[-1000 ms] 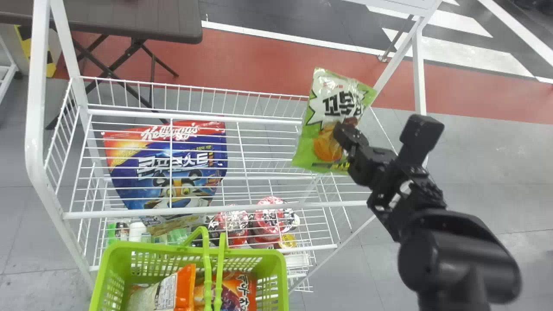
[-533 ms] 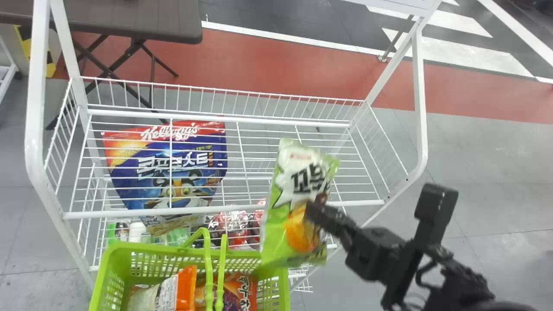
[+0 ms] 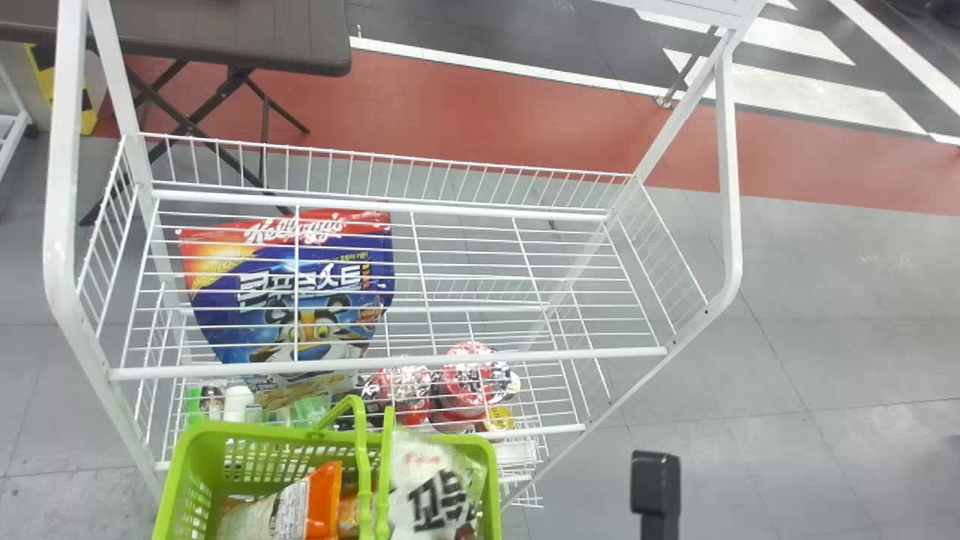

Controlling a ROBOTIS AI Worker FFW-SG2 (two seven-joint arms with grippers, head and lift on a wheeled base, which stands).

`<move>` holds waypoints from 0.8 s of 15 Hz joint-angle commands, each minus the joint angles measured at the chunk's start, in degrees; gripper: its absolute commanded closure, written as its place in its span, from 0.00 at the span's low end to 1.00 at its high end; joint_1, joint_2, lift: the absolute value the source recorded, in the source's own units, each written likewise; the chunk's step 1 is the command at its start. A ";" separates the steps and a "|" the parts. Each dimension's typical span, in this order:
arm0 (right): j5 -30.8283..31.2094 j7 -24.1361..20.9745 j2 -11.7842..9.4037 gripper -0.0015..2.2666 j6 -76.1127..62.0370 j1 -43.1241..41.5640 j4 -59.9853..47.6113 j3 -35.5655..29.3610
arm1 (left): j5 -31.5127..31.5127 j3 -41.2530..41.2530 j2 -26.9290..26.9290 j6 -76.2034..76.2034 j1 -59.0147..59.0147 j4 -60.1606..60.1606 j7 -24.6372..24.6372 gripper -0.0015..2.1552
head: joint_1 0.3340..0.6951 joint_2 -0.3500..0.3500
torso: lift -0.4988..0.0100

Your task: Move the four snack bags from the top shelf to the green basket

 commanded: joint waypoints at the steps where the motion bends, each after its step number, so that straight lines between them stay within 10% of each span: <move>1: 1.12 -0.89 -0.50 0.99 -2.32 -0.36 2.33 1.52 | 0.00 0.00 0.06 0.00 0.00 0.02 0.04 0.62 | 1.00 0.00 | 0.98; 2: 1.74 -0.98 -0.67 0.90 -3.02 -0.80 2.51 1.61 | 0.00 0.00 0.06 0.00 -0.09 0.02 0.04 0.62 | 1.00 0.00 | 0.98; 4: 3.32 -0.80 -0.85 0.00 -4.25 -0.98 1.63 1.61 | 0.00 -0.09 -0.03 0.00 -0.35 0.19 0.13 0.62 | 1.00 0.00 | 0.98; 12: 12.46 -1.86 -0.85 0.03 -54.35 0.96 4.00 9.70 | -0.08 -0.35 -0.03 0.00 -0.62 0.46 0.31 0.62 | 1.00 0.00 | 0.98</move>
